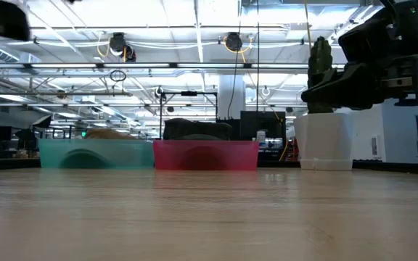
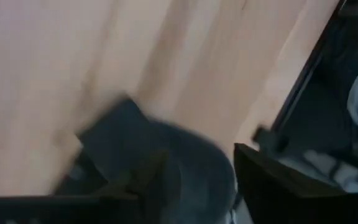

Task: Pick & Place hat
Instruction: Put the black cap into the red bin

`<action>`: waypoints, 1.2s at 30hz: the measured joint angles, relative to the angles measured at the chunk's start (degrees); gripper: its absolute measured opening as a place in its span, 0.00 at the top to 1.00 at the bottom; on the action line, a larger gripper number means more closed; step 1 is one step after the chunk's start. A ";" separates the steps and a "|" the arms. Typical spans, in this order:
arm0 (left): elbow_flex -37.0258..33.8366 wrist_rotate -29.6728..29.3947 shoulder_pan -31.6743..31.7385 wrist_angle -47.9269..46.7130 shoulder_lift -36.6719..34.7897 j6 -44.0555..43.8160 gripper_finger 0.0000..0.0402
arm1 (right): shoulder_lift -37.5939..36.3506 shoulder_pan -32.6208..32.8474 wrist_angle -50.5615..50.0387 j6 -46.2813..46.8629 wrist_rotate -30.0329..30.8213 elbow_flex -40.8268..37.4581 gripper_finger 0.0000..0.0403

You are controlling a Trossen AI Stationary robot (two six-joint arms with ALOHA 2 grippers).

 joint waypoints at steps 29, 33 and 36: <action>-4.08 7.68 -13.17 0.05 7.74 -12.02 0.47 | -0.02 0.00 -1.71 4.76 -0.13 0.00 0.85; -5.74 7.68 -13.34 0.88 7.72 -11.89 0.48 | -0.02 0.00 -2.14 5.19 -0.15 0.00 0.85; -7.17 7.70 -13.57 0.55 7.72 -11.60 0.48 | -0.02 0.00 -2.18 5.40 -0.15 0.00 0.85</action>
